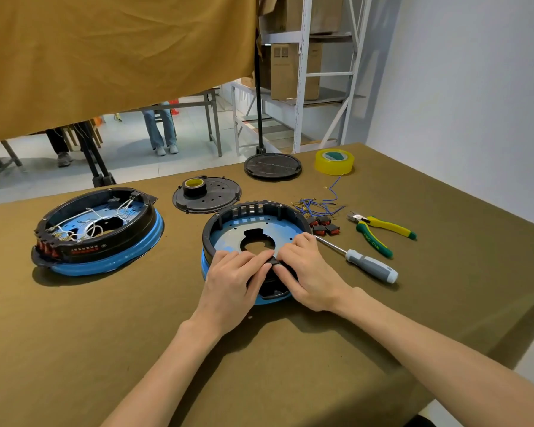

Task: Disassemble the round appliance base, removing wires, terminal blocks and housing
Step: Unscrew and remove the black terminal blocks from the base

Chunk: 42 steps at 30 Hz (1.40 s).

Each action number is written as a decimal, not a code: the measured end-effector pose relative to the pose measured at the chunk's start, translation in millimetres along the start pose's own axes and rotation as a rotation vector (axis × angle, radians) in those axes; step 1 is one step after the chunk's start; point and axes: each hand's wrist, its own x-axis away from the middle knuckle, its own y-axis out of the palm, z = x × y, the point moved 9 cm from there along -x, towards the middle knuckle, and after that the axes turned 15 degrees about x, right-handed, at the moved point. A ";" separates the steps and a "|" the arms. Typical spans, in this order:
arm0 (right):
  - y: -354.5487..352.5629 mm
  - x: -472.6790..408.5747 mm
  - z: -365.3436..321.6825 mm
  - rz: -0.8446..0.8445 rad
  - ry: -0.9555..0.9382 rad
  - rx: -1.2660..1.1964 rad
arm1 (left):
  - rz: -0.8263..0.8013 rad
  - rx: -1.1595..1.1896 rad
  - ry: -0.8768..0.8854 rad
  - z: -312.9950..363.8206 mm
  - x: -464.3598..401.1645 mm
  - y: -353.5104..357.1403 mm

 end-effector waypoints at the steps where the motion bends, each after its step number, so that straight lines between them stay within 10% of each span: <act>1: 0.1 -0.3 0.7 -0.002 -0.004 0.005 | -0.019 -0.002 -0.004 -0.1 -0.8 -0.4; 42: 5.9 -6.0 10.2 -0.097 -0.096 0.096 | 0.048 -0.045 -0.017 -2.1 -6.5 6.6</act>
